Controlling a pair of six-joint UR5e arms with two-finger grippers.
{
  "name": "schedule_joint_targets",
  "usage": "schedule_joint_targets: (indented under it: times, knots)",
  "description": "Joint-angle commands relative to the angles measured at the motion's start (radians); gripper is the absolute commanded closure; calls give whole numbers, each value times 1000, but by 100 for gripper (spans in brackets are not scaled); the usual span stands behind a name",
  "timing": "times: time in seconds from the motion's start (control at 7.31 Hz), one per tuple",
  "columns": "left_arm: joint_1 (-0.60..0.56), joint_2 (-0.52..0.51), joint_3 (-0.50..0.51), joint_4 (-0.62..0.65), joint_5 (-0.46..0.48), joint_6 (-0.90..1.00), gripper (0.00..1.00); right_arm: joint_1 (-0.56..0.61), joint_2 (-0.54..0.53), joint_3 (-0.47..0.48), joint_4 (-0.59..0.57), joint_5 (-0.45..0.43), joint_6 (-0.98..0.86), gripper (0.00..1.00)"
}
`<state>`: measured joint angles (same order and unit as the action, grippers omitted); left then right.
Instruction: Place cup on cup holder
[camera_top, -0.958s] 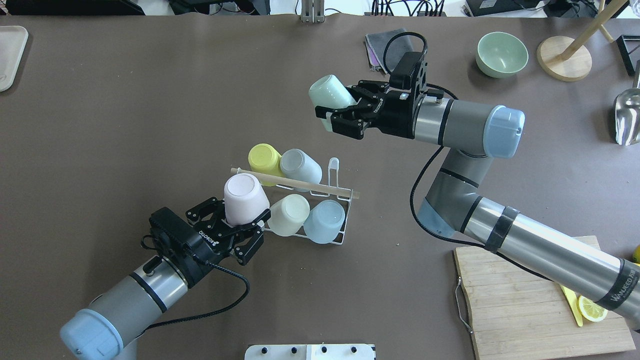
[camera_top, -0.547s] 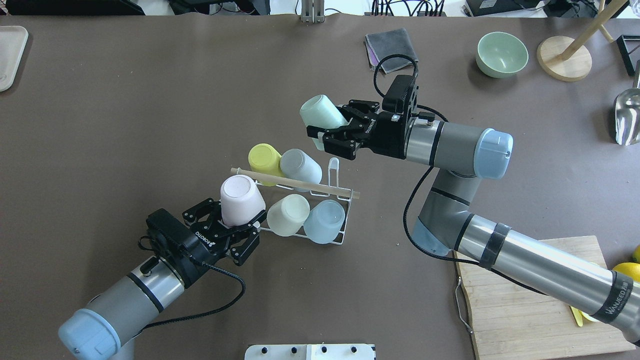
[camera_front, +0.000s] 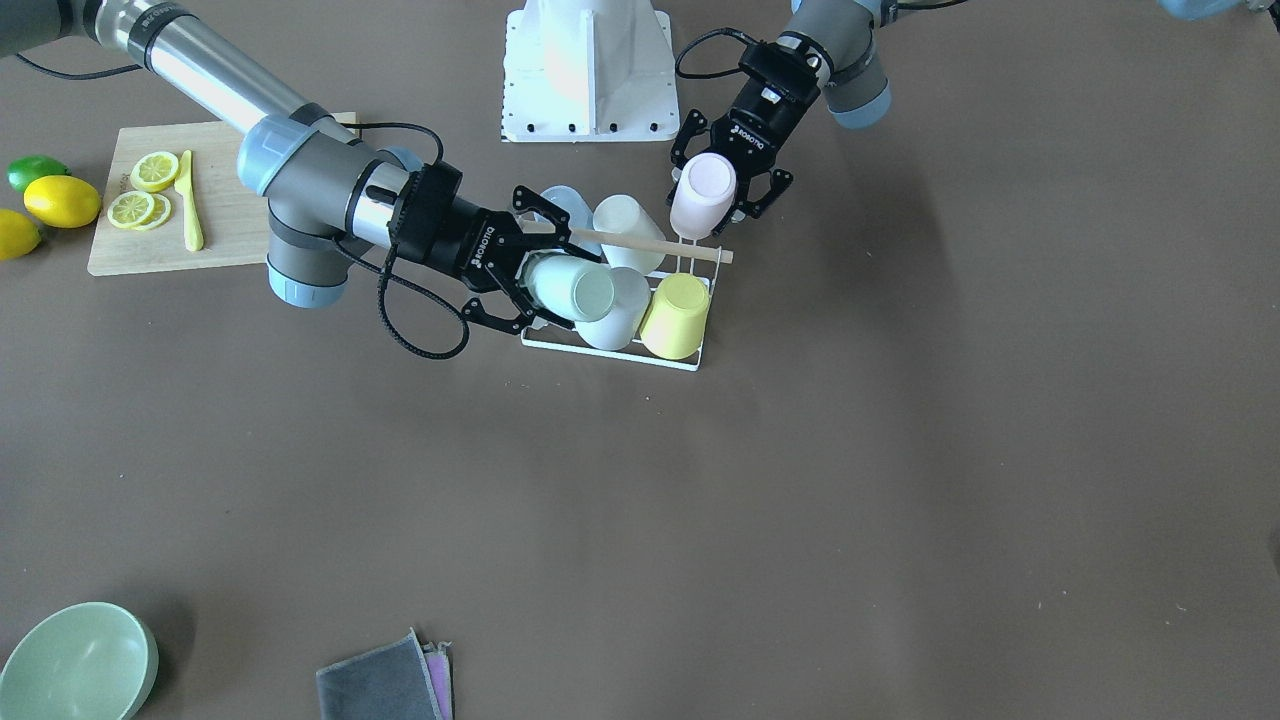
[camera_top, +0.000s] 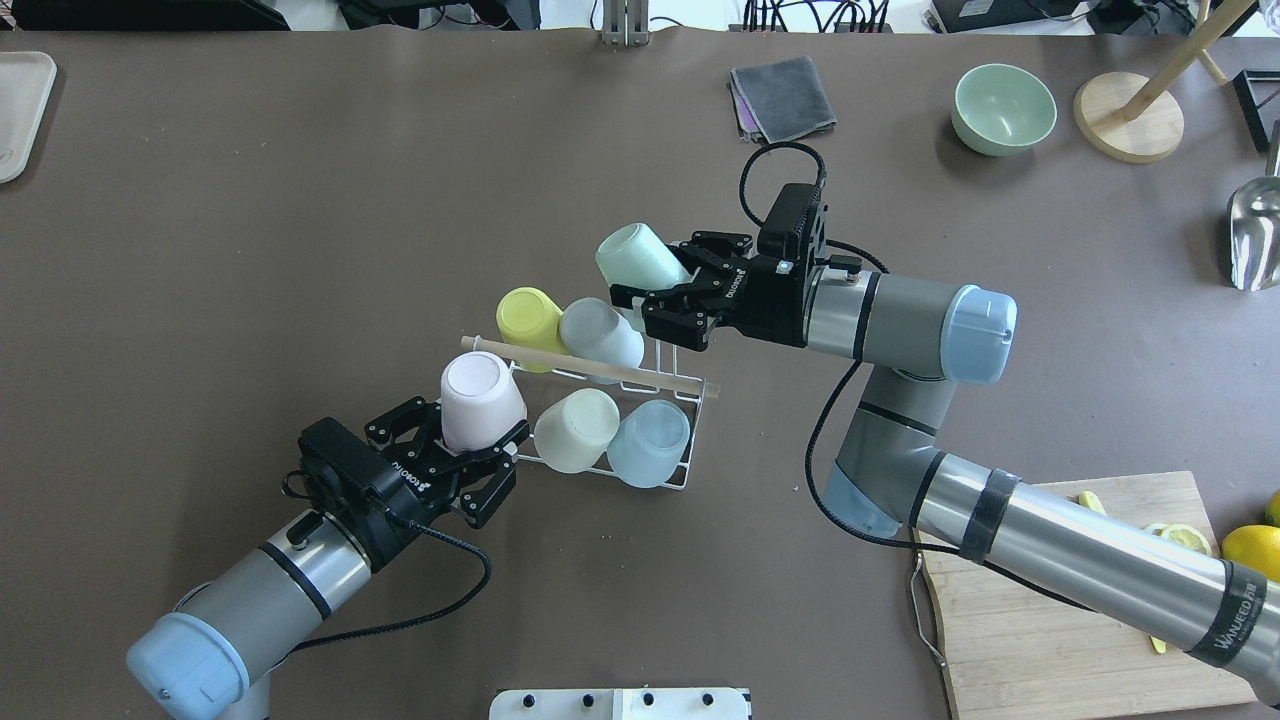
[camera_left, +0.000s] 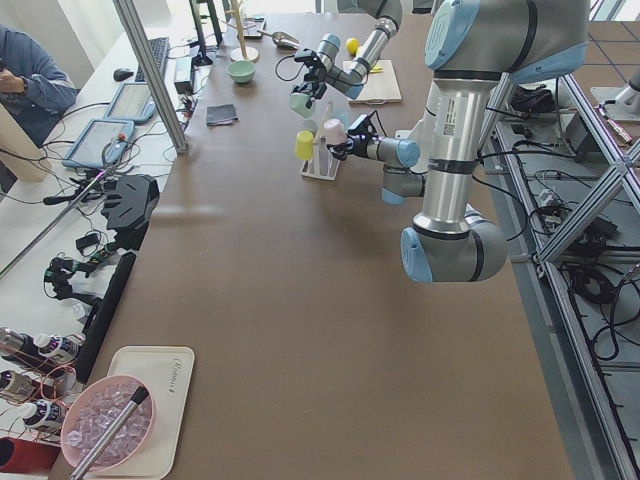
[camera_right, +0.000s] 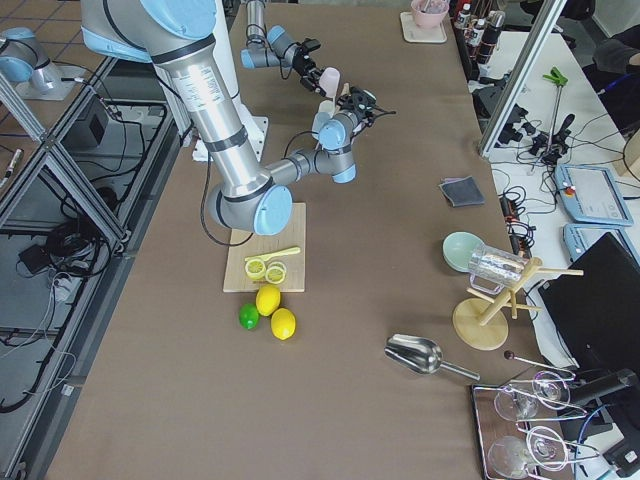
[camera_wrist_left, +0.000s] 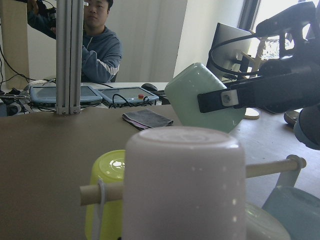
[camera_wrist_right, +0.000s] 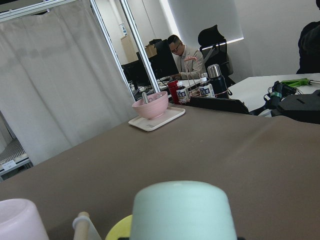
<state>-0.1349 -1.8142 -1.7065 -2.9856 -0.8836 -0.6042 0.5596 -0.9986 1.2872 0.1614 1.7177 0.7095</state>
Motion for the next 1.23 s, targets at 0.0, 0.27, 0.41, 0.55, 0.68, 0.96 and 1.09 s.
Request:
schedule_joint_targets:
  times: [0.0, 0.27, 0.41, 0.55, 0.68, 0.96, 1.09]
  knots:
    - [-2, -5, 13, -1, 0, -5, 68, -10, -17, 6, 21, 0, -4, 100]
    - [1, -5, 13, -1, -2, -11, 1, -17, -18, 4, 43, 0, -7, 100]
    - [1, -5, 15, 0, -2, -11, 1, -18, -18, 4, 43, -1, -7, 100]
    - [1, -5, 13, 0, -2, -11, 1, -20, -20, 4, 43, 0, -8, 100]
    - [3, -5, 13, 0, -2, -11, 1, -20, -20, 4, 43, 0, -8, 100]
    - [3, 9, -11, 0, -2, -11, 1, -20, -32, 3, 67, 0, -8, 100]
    - [4, 69, -59, 4, -2, -9, 1, -20, -34, 3, 73, 0, -8, 100]
